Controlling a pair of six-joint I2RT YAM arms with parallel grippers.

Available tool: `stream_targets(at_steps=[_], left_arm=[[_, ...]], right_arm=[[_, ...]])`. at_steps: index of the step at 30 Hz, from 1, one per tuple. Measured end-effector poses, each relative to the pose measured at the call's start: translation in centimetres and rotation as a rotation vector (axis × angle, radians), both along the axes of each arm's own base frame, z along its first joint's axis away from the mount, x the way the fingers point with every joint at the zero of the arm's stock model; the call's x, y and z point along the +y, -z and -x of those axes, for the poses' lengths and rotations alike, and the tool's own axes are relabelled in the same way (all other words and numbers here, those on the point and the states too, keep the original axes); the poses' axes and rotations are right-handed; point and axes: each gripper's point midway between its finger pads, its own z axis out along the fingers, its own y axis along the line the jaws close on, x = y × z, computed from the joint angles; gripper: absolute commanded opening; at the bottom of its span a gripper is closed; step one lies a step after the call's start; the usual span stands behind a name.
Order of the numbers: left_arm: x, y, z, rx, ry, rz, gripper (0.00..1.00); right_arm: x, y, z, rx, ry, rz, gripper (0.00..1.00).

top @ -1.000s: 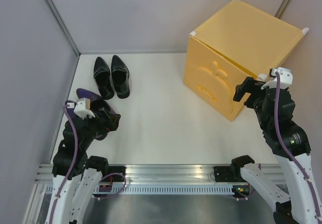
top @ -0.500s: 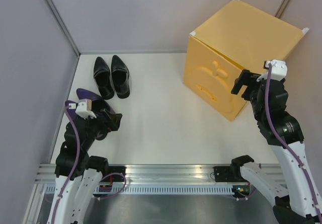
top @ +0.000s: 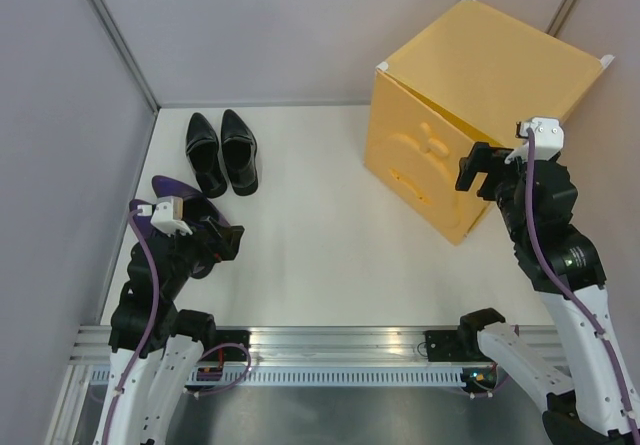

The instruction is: Place and organize the shoes in the shoe cabinet

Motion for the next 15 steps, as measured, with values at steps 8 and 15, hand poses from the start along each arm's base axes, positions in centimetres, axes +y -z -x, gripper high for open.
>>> stream_targets(at_steps=[8,15], left_arm=[[0.0,0.0,0.0,0.0,0.0,0.0,1.0],[0.0,0.0,0.0,0.0,0.0,0.0,1.0]], right_arm=[[3.5,0.2,0.8,0.031,-0.217,-0.014,0.98],[7.4,-0.7,2.2,0.065,-0.441,-0.071,0.98]])
